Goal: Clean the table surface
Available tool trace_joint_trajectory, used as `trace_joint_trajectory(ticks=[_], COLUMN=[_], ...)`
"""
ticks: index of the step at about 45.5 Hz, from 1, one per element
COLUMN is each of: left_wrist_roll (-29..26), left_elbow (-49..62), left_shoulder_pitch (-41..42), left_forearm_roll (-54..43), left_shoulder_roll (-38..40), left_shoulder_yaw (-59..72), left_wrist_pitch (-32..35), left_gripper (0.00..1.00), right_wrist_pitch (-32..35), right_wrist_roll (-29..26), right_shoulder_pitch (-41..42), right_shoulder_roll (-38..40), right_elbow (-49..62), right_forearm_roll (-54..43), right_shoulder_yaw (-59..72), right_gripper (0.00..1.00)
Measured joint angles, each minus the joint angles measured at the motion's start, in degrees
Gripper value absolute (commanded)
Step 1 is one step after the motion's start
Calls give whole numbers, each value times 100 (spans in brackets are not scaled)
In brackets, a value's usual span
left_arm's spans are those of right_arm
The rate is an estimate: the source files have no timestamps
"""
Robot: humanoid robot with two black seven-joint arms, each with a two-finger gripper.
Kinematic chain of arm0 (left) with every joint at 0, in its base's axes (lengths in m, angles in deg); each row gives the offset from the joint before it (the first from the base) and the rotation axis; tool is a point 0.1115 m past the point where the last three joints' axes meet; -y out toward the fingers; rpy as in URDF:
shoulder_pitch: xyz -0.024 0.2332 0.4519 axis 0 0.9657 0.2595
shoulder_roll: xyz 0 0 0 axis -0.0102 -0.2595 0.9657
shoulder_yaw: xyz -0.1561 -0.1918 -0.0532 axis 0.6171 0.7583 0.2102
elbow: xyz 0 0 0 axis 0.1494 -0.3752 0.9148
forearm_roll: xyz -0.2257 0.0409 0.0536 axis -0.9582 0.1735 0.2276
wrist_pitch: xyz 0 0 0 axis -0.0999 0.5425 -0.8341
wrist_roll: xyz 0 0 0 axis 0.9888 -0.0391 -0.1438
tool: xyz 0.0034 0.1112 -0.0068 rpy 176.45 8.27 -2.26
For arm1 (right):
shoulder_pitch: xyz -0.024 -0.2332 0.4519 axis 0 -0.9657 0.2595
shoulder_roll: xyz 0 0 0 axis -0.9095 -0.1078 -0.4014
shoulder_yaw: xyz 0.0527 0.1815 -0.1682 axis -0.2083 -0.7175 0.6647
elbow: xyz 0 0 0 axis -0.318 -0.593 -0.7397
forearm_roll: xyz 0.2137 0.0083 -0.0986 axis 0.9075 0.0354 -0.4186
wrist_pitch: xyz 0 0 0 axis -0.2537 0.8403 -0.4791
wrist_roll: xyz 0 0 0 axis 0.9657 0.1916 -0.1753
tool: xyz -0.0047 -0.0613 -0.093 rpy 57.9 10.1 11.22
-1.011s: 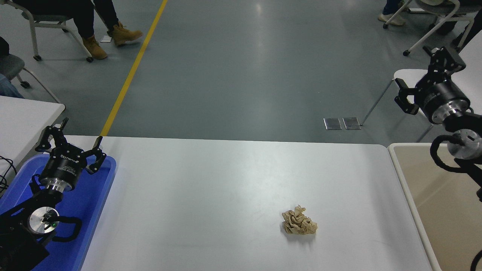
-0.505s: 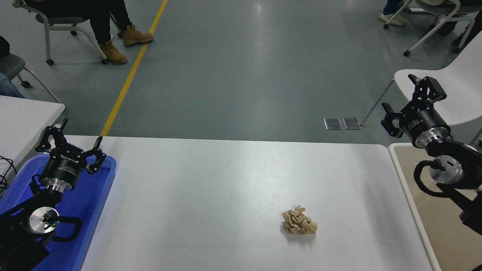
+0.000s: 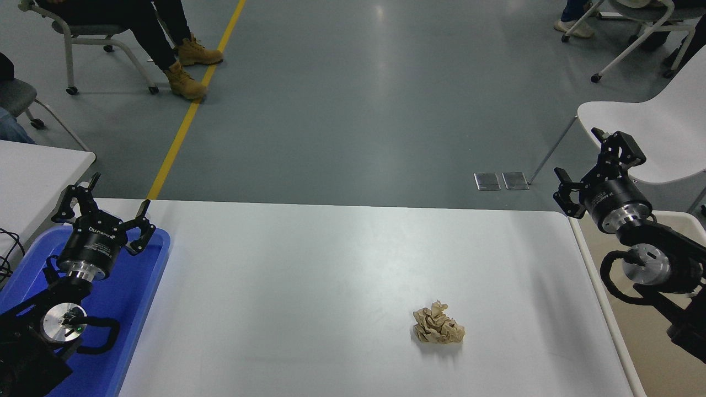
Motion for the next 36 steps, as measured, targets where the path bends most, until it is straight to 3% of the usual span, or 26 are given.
trace_joint_trajectory(ticks=[23,36], left_wrist_roll=[0,0], left_elbow=[0,1], left_shoulder_pitch=[0,0], left_forearm_roll=[0,0], left_shoulder_roll=[0,-2], left_shoulder_yaw=[0,1], left_wrist_pitch=[0,0], left_gripper=[100,100], right_wrist_pitch=[-7,-4], right_wrist_roll=[-1,-12], right_shoulder_pitch=[222,658], right_shoulder_roll=[302,859], right_elbow=[127,140], right_forearm_roll=[9,29], right_shoulder_yaw=[273,1755], right_gripper=[99,98])
